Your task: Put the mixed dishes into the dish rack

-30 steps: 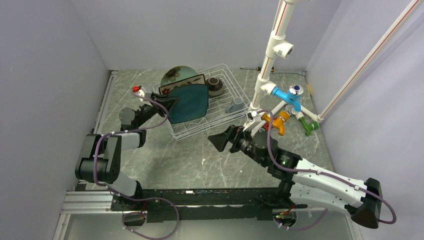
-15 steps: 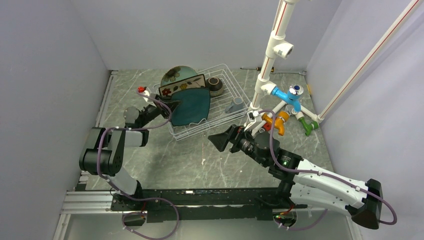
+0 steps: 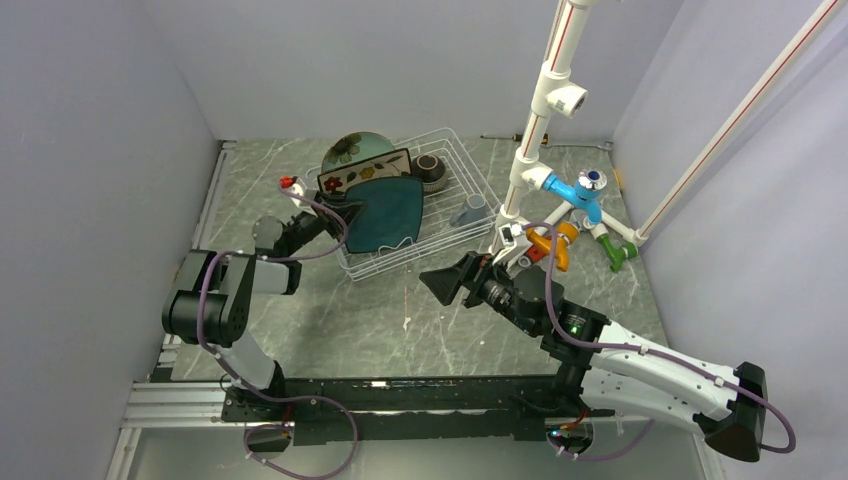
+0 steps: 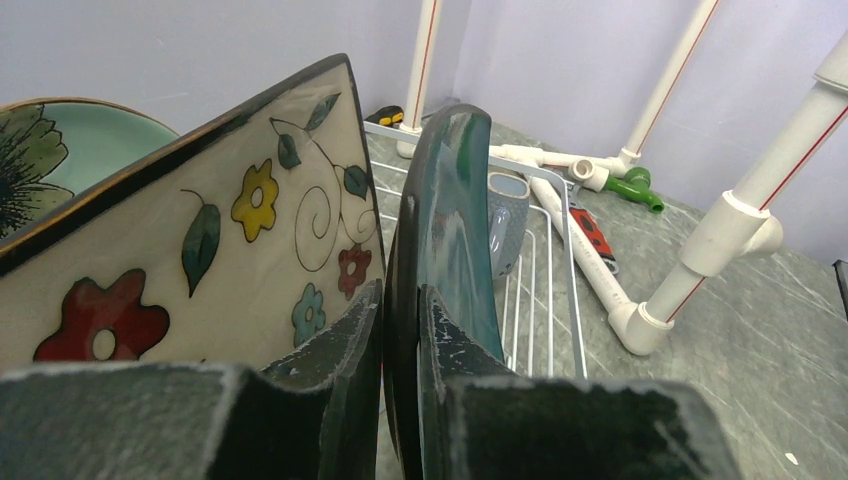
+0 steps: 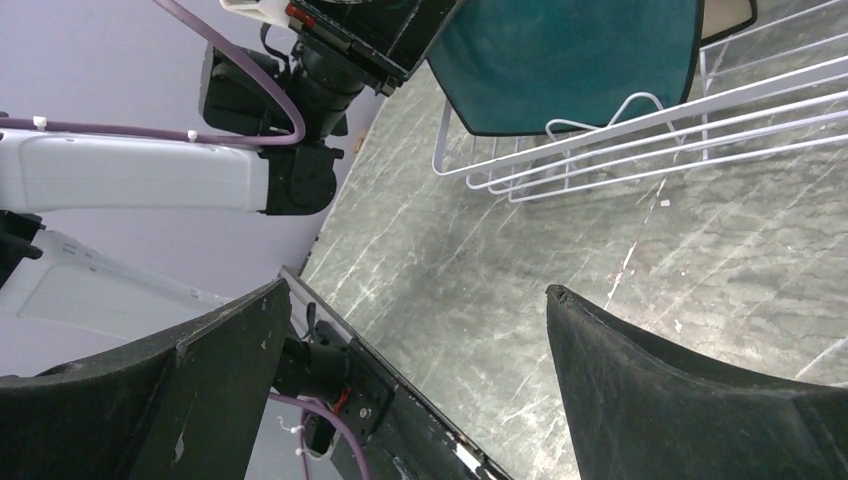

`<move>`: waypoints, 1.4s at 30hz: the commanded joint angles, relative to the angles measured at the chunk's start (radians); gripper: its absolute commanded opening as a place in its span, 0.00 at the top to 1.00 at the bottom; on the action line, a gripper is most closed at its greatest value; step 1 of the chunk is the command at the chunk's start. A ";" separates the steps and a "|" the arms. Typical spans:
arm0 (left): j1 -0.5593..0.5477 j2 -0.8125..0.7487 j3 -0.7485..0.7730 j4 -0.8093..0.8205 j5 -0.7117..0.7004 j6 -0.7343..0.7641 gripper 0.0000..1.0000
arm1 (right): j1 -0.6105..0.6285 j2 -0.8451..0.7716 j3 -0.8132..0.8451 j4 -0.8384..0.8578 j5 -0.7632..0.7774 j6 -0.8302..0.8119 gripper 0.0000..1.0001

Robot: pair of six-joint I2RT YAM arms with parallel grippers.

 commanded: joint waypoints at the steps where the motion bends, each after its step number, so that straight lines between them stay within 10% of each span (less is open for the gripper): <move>1: -0.008 0.003 -0.017 0.206 -0.053 0.042 1.00 | -0.001 -0.015 -0.001 0.036 0.014 0.001 0.00; 8: -0.020 0.032 -0.037 0.205 -0.077 0.056 0.88 | -0.001 -0.012 -0.002 0.039 0.015 0.003 0.00; 42: -0.118 0.045 -0.106 0.209 -0.304 0.089 0.98 | -0.001 -0.004 -0.015 0.054 0.014 0.010 0.00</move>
